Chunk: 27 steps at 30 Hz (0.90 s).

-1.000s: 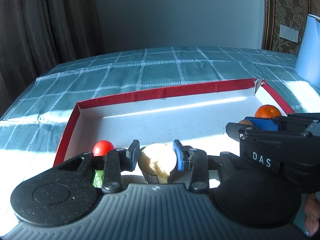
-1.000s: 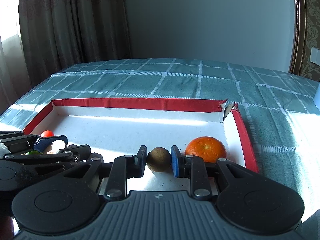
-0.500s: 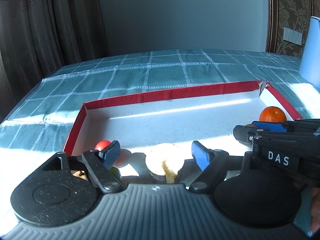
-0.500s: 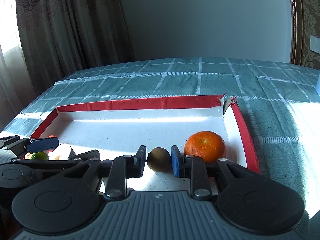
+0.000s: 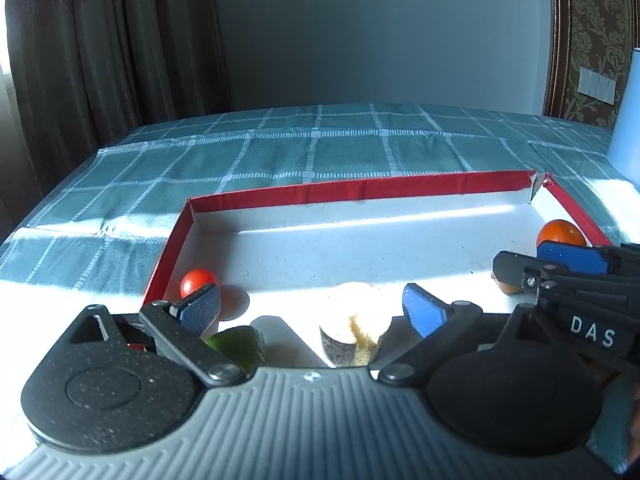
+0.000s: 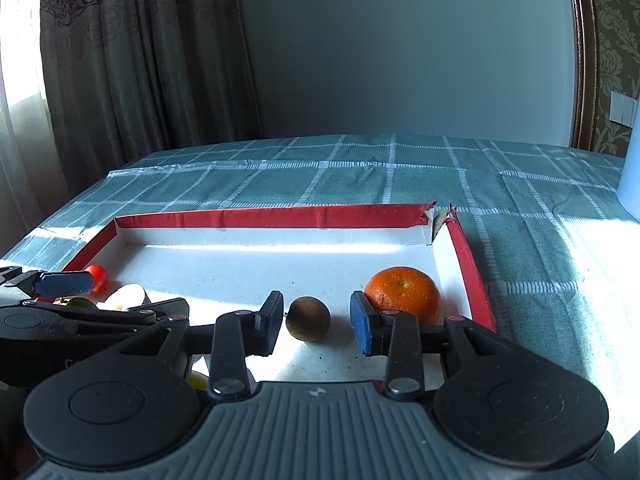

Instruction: Organize fruits

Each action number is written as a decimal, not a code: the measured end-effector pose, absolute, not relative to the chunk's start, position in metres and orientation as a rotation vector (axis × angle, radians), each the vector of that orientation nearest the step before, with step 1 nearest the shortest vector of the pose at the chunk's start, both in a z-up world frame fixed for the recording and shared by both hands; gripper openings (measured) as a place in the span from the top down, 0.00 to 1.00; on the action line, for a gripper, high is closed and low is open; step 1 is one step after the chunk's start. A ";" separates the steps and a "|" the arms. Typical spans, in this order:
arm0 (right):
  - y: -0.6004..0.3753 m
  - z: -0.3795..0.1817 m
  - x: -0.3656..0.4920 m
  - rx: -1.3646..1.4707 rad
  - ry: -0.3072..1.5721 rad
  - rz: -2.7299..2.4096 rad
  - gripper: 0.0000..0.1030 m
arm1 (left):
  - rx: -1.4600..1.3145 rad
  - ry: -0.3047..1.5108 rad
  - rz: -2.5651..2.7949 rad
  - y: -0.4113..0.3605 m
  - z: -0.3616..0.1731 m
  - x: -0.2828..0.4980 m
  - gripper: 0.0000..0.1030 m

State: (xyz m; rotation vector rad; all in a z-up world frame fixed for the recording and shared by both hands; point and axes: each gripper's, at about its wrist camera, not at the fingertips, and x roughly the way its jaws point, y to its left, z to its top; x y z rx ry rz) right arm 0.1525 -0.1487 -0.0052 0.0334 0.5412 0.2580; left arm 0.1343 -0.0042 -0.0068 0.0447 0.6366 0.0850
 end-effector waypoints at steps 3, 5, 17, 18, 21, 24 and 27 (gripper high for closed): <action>-0.151 -0.001 0.145 0.041 0.495 0.247 0.31 | 0.026 0.640 0.088 0.001 -0.006 0.133 0.05; -0.151 0.002 0.138 0.031 0.470 0.252 0.27 | 0.014 0.626 0.079 0.004 -0.004 0.126 0.04; -0.158 0.006 0.106 0.045 0.407 0.231 0.10 | 0.013 0.541 0.051 0.004 0.005 0.089 0.00; -0.159 0.006 0.103 0.045 0.402 0.231 0.10 | 0.017 0.533 0.052 0.003 0.005 0.086 0.00; -0.161 0.007 0.094 0.060 0.388 0.233 0.10 | 0.027 0.527 0.048 0.001 0.006 0.077 0.00; -0.166 0.006 0.085 0.083 0.387 0.238 0.10 | 0.011 0.525 0.042 0.003 0.007 0.069 0.00; -0.171 0.005 0.076 0.098 0.386 0.244 0.10 | 0.000 0.523 0.040 0.005 0.007 0.062 0.00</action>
